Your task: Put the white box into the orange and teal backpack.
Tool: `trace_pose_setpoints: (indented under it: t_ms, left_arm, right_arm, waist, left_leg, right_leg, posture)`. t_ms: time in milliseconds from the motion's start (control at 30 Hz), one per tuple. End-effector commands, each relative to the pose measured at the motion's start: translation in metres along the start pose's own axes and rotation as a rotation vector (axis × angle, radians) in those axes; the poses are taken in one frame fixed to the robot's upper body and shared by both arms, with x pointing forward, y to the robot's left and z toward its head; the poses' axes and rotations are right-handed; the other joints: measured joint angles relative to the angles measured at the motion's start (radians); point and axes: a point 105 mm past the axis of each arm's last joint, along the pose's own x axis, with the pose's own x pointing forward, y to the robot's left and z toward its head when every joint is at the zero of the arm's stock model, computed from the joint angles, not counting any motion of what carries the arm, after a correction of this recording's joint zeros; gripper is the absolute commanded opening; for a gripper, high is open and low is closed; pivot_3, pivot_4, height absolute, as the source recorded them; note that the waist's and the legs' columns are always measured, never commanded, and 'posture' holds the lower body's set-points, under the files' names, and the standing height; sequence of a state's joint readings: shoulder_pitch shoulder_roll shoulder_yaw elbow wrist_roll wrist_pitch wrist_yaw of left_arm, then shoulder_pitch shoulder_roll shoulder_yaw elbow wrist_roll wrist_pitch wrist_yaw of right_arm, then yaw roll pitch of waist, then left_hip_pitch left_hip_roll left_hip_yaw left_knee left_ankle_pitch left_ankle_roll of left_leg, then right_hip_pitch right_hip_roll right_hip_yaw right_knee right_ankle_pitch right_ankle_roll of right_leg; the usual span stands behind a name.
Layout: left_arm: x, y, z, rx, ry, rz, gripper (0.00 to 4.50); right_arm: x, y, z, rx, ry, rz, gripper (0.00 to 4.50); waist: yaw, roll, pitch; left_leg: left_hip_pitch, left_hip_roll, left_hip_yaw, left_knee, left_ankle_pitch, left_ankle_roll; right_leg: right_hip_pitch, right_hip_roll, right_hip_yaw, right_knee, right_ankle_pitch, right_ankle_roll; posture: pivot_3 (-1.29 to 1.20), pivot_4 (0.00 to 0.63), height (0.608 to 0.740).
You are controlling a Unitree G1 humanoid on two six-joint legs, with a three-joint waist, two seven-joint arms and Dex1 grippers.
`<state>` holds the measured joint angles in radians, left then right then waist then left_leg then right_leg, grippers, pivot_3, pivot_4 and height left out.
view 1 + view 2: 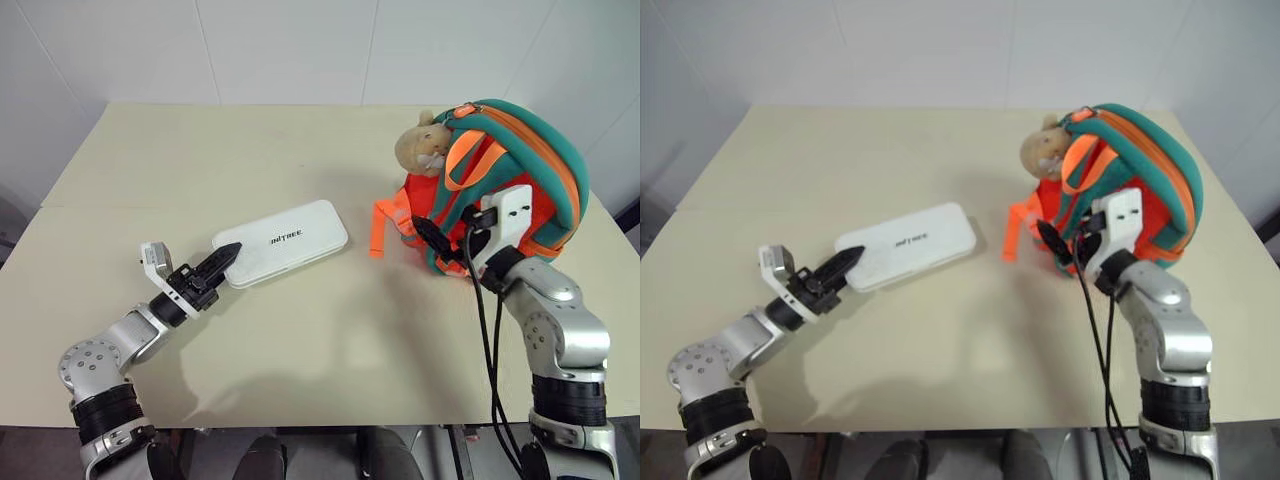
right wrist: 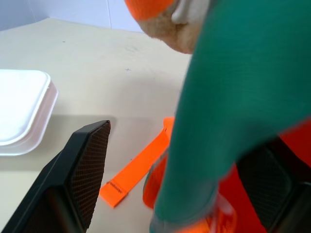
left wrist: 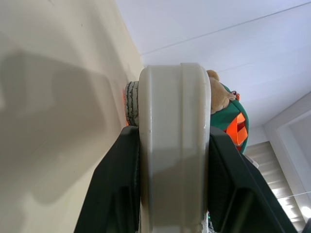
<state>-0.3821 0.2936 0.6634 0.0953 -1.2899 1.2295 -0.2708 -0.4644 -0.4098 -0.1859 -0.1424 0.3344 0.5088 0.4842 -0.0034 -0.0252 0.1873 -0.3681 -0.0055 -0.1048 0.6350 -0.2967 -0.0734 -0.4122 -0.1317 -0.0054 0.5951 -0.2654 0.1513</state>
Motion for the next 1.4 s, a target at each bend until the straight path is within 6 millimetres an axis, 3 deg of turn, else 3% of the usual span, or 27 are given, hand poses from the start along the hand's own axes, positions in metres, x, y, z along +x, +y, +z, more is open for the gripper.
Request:
trace_pose_setpoints:
  t_ms: [33,167,367,467,700,900,1100,1400]
  left_arm:
    - [0.0,-0.013,0.003,0.025,-0.019,-0.056,1.32]
    - [0.0,-0.014,0.002,0.025,-0.025,-0.059,1.32]
    - [0.0,-0.014,0.001,0.022,-0.026,-0.06,1.32]
    - [0.0,-0.014,-0.001,0.017,-0.022,-0.061,1.32]
    - [-0.008,-0.014,0.003,0.034,0.008,-0.048,1.32]
    - [-0.025,-0.014,0.042,0.105,-0.067,-0.005,1.32]
    - [-0.029,-0.019,0.068,0.159,-0.123,-0.005,1.32]
    - [-0.027,-0.019,0.083,0.188,-0.092,-0.009,1.32]
  right_arm:
    - [0.008,-0.007,0.012,-0.023,-0.057,-0.053,4.5]
    - [0.014,-0.015,0.023,0.003,-0.121,-0.104,3.58]
    - [0.018,-0.018,0.029,0.006,-0.15,-0.121,1.41]
    - [0.018,-0.017,0.029,0.007,-0.153,-0.113,0.54]
    - [0.015,0.003,0.033,-0.014,-0.147,-0.002,0.49]
    - [0.008,0.043,0.039,-0.033,-0.121,0.224,0.49]
    - [-0.003,0.078,0.049,-0.039,-0.109,0.412,0.49]
    - [-0.04,0.138,0.073,-0.042,-0.125,0.799,0.49]
  waist:
    - [0.0,0.0,0.0]
    - [0.0,0.0,0.0]
    - [0.0,0.0,0.0]
    - [0.0,0.0,0.0]
    - [-0.003,0.0,0.0]
    - [-0.004,0.001,0.0]
    - [-0.001,0.001,0.0]
    - [-0.007,0.001,0.001]
  left_leg:
    - [0.0,0.0,0.0,0.0,0.0,0.0]
    - [0.0,0.0,0.0,-0.001,0.0,0.0]
    - [0.0,0.0,0.001,-0.002,0.0,0.0]
    - [0.0,0.0,0.001,-0.002,0.0,0.0]
    - [0.0,0.0,0.002,-0.002,0.0,0.0]
    - [0.0,0.0,0.002,-0.003,0.0,0.0]
    - [0.0,0.0,0.002,-0.004,0.0,0.001]
    - [-0.001,0.001,0.003,-0.005,-0.001,0.001]
  right_leg:
    - [0.0,0.0,0.0,0.0,0.0,0.0]
    - [-0.001,0.0,0.0,0.0,0.0,0.0]
    - [-0.001,0.0,0.001,-0.002,0.0,0.0]
    - [-0.001,0.0,0.001,-0.002,0.0,0.0]
    - [-0.001,0.0,0.002,-0.002,0.0,0.001]
    - [-0.002,0.001,0.002,-0.002,0.0,0.001]
    - [-0.002,0.001,0.002,-0.004,0.0,0.001]
    - [-0.003,0.001,0.002,-0.004,0.0,0.001]
  posture:
    - [0.0,0.15,0.74]
    - [0.0,0.15,0.74]
    - [0.0,0.15,0.74]
    - [0.0,0.15,0.74]
    - [0.0,0.15,0.74]
    - [0.0,0.15,0.74]
    - [0.0,0.15,0.74]
    - [0.0,0.15,0.74]
